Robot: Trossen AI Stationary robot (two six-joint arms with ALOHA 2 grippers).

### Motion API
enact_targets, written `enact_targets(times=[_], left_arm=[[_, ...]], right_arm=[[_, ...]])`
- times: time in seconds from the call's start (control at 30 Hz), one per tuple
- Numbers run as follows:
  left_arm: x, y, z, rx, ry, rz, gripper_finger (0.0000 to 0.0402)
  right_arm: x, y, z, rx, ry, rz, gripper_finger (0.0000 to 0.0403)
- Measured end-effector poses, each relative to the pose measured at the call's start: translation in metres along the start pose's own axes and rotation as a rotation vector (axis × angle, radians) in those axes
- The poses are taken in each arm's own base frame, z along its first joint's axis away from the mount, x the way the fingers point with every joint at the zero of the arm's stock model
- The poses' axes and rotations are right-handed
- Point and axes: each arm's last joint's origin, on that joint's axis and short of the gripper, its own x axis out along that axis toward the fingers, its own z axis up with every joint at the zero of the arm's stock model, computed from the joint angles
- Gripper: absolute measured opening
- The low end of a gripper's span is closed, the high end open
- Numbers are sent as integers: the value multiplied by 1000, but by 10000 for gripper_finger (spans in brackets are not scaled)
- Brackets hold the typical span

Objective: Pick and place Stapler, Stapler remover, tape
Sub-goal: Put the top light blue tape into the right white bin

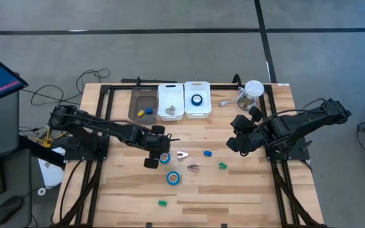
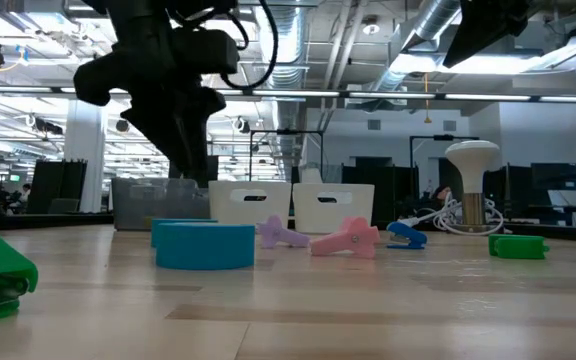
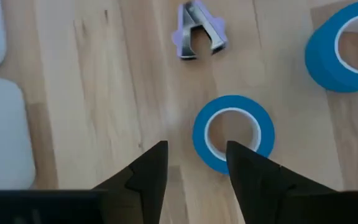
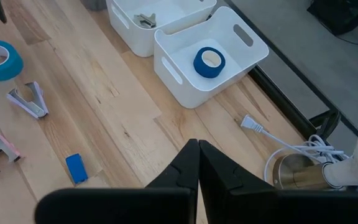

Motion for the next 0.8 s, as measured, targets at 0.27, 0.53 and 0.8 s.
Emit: enact_targets(times=[0.27, 0.53, 0.8], left_arm=[[13, 1, 2, -12, 2, -83, 157], [34, -3, 4, -9, 30, -87, 157], [54, -3, 2, -17, 80, -75, 157]], right_arm=[[0, 0, 0, -1, 1, 0, 0], [0, 0, 0, -3, 2, -1, 0], [0, 0, 0, -4, 3, -1, 0]])
